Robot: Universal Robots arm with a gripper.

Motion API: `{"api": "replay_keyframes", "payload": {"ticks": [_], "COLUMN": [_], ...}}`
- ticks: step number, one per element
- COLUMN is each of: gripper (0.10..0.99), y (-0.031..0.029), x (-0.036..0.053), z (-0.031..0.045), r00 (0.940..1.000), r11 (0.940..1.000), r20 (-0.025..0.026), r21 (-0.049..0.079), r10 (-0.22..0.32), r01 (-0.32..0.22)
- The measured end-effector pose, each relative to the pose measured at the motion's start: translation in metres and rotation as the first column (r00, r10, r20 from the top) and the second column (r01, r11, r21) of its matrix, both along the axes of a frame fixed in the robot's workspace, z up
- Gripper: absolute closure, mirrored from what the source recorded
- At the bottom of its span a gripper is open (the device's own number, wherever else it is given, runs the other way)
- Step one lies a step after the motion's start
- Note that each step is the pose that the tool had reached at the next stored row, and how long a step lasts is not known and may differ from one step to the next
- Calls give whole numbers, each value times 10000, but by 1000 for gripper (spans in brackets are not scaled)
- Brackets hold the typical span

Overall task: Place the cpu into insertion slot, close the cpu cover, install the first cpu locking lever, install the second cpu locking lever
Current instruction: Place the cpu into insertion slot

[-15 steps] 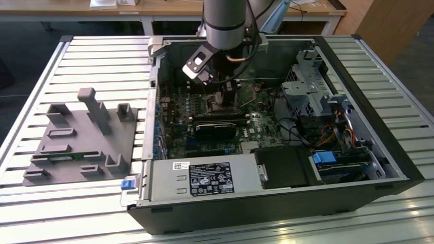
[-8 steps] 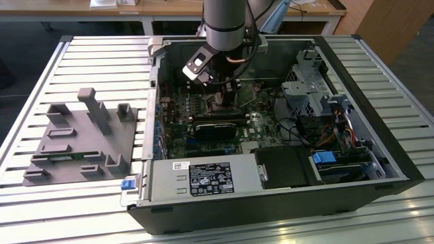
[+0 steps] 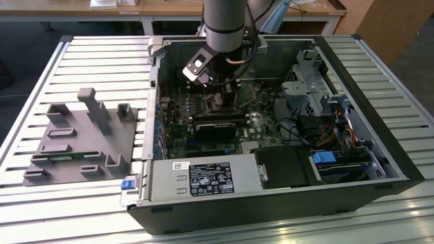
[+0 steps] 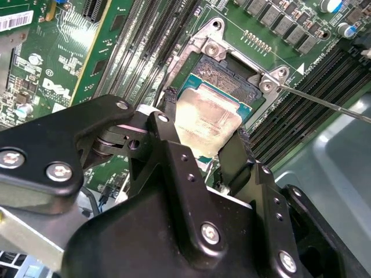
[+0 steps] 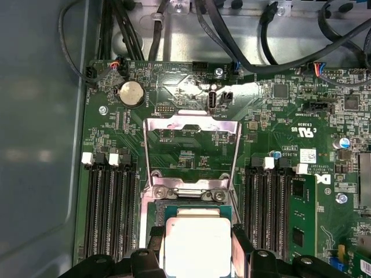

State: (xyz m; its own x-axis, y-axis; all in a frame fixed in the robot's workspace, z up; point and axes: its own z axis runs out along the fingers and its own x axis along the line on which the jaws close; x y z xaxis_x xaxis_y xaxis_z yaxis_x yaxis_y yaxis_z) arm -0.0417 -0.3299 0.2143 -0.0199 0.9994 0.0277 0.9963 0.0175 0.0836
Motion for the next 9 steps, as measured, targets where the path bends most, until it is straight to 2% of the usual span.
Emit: {"api": "replay_keyframes", "payload": {"ticks": [9], "gripper": [545], "y": [4], "x": [-5], "z": [-49], "r00": [10000], "r11": [10000], "r20": [0], "r21": [-1], "r10": [-1], "r01": [1]}}
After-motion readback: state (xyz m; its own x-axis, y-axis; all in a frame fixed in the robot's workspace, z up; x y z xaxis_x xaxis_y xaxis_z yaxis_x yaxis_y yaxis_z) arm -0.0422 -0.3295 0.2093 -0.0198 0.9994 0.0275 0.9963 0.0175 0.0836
